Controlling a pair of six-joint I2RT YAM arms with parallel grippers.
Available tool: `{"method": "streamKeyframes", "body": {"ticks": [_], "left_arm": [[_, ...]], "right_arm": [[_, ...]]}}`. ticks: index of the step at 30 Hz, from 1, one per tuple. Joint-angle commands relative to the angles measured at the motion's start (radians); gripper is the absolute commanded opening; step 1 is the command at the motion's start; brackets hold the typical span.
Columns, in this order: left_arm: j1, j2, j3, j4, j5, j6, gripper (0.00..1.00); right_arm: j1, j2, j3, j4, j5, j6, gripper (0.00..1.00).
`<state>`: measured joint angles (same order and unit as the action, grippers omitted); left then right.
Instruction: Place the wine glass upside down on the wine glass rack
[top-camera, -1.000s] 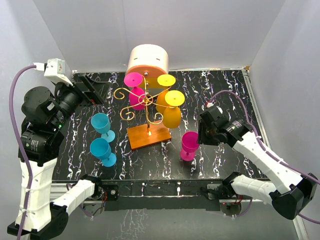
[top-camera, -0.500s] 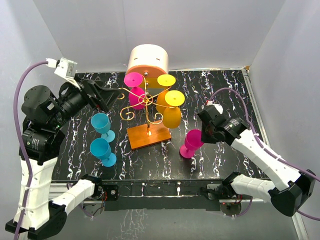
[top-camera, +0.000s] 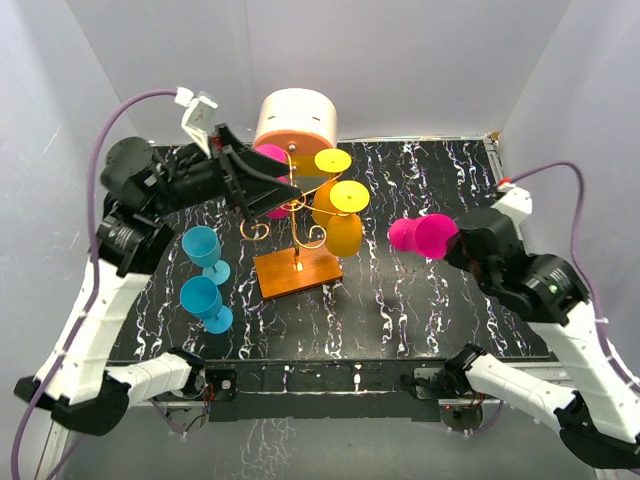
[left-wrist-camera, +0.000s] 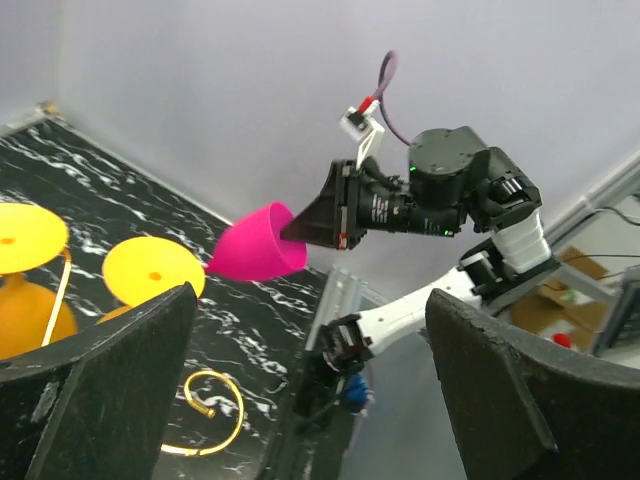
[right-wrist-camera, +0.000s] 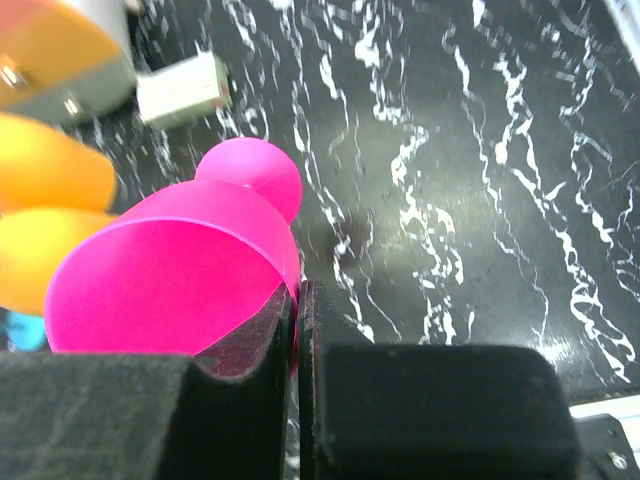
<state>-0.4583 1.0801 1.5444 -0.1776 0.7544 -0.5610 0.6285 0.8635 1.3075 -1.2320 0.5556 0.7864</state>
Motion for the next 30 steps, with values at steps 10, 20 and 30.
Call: {"method": "streamKeyframes", "body": {"ticks": [10, 20, 30], "left_arm": [[-0.115, 0.177, -0.012, 0.383, 0.071, -0.334, 0.93], [-0.262, 0.162, -0.122, 0.486, -0.36, -0.512, 0.87], [-0.386, 0.24, -0.103, 0.573, -0.575, -0.524, 0.86]], "right_arm": [[0.003, -0.201, 0.058, 0.433, 0.133, 0.109, 0.0], [0.004, -0.301, -0.077, 0.829, -0.043, 0.152, 0.0], [0.004, -0.291, -0.179, 1.03, -0.242, 0.16, 0.0]]}}
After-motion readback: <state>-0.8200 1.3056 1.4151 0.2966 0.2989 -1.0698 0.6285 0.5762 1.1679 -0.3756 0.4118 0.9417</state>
